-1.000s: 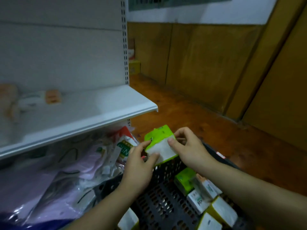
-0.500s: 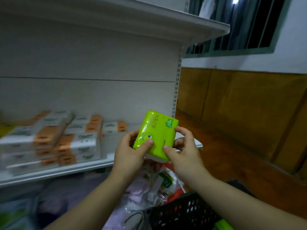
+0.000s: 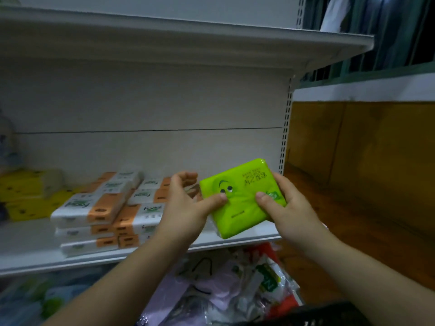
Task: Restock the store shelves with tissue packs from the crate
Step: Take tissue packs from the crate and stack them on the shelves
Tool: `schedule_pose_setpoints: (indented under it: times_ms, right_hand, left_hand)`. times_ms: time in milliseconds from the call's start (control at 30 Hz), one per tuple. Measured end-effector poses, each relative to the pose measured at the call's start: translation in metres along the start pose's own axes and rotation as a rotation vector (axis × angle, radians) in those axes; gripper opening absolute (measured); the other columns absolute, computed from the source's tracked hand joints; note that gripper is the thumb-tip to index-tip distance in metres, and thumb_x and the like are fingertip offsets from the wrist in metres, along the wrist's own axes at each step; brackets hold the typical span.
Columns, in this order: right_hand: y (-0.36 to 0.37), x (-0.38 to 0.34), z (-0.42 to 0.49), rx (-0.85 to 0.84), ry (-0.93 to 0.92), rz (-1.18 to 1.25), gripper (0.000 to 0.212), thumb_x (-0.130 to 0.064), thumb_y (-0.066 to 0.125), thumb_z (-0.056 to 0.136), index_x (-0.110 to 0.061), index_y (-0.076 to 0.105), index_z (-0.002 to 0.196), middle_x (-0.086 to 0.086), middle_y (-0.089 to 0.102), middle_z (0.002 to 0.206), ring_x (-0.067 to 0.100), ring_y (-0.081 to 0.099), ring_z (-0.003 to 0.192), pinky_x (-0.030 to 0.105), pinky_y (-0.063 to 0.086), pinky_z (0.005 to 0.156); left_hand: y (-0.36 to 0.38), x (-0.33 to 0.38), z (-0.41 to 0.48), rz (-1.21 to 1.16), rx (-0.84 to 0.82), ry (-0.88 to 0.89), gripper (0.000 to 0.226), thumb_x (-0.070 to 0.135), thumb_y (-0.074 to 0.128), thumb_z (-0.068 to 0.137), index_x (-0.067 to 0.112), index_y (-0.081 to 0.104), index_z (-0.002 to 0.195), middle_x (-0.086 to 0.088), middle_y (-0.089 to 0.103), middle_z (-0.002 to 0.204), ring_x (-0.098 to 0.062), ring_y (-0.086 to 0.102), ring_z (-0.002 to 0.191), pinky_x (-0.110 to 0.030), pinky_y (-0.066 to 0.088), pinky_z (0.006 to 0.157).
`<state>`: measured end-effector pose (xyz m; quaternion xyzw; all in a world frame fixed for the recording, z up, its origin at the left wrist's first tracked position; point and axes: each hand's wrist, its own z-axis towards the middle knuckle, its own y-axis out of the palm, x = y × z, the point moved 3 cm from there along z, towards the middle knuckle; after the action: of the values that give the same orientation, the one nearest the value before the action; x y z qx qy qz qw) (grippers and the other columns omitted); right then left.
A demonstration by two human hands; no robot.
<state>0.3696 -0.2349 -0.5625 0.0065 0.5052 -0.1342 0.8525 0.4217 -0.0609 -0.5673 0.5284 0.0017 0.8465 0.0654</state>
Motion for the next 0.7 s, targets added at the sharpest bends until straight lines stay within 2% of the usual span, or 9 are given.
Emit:
schedule_pose_setpoints:
  times_ms: [67,133,200,267,333,433,533,700]
  right_hand:
    - [-0.032,0.005,0.008,0.062,0.002,0.016,0.030,-0.006,0.057,0.090,-0.033,0.056,0.103,-0.010,0.067,0.096,-0.002,0.065,0.083,0.018,0.054,0.076]
    - [-0.063,0.007,0.015,0.120,0.033,-0.001,0.031,-0.011,0.056,0.092,-0.035,0.052,0.110,-0.009,0.065,0.107,0.001,0.064,0.093,0.018,0.053,0.080]
    - [-0.098,0.010,0.024,0.190,0.092,-0.048,0.034,-0.024,0.056,0.093,-0.043,0.044,0.118,-0.003,0.058,0.122,0.010,0.058,0.109,0.029,0.050,0.094]
    - [-0.130,0.009,0.029,0.238,0.177,-0.110,0.044,-0.039,0.050,0.082,-0.052,0.037,0.122,-0.004,0.051,0.129,0.014,0.052,0.117,0.041,0.043,0.103]
    - [-0.159,0.000,0.031,0.262,0.247,-0.151,0.055,-0.040,0.044,0.076,-0.052,0.029,0.127,-0.005,0.046,0.133,0.011,0.048,0.119,0.037,0.039,0.105]
    - [-0.191,-0.017,0.033,0.284,0.323,-0.176,0.060,-0.037,0.042,0.074,-0.052,0.024,0.129,-0.007,0.042,0.136,0.008,0.045,0.119,0.027,0.034,0.099]
    - [-0.215,-0.038,0.031,0.331,0.383,-0.160,0.064,-0.038,0.043,0.076,-0.049,0.025,0.136,-0.007,0.041,0.139,0.008,0.045,0.121,0.033,0.037,0.105]
    - [-0.233,-0.084,0.030,0.373,0.451,-0.157,0.055,-0.041,0.044,0.077,-0.063,0.027,0.124,-0.010,0.043,0.136,0.005,0.047,0.119,0.037,0.039,0.106]
  left_hand:
    - [0.038,0.001,0.010,-0.022,0.079,-0.017,0.055,0.019,0.086,0.055,0.024,0.044,0.089,-0.005,0.057,0.104,-0.015,0.060,0.094,-0.029,0.050,0.082]
    - [0.079,0.004,0.020,-0.070,0.057,-0.041,0.036,0.008,0.078,0.070,0.019,0.047,0.085,-0.010,0.060,0.101,-0.021,0.060,0.095,-0.029,0.049,0.078]
    - [0.122,0.008,0.031,-0.085,-0.033,-0.088,0.027,0.006,0.071,0.076,0.020,0.050,0.087,-0.008,0.066,0.098,-0.020,0.065,0.090,-0.026,0.053,0.069]
    - [0.158,0.016,0.038,-0.113,-0.152,-0.146,0.030,0.004,0.068,0.079,0.024,0.051,0.095,0.001,0.068,0.095,-0.009,0.069,0.079,-0.019,0.054,0.059]
    - [0.188,0.027,0.044,-0.109,-0.231,-0.181,0.033,0.003,0.066,0.081,0.027,0.050,0.098,0.014,0.064,0.097,0.002,0.067,0.075,-0.013,0.051,0.056]
    - [0.219,0.043,0.051,-0.082,-0.299,-0.220,0.034,0.004,0.065,0.082,0.030,0.051,0.099,0.021,0.059,0.103,0.001,0.066,0.082,-0.011,0.051,0.059]
    - [0.241,0.065,0.057,-0.068,-0.381,-0.271,0.036,0.005,0.065,0.081,0.033,0.053,0.101,0.023,0.061,0.102,0.001,0.067,0.088,-0.014,0.053,0.064]
    - [0.258,0.106,0.066,-0.081,-0.454,-0.338,0.039,0.003,0.065,0.080,0.034,0.054,0.101,0.023,0.063,0.102,-0.011,0.061,0.108,-0.014,0.053,0.064]
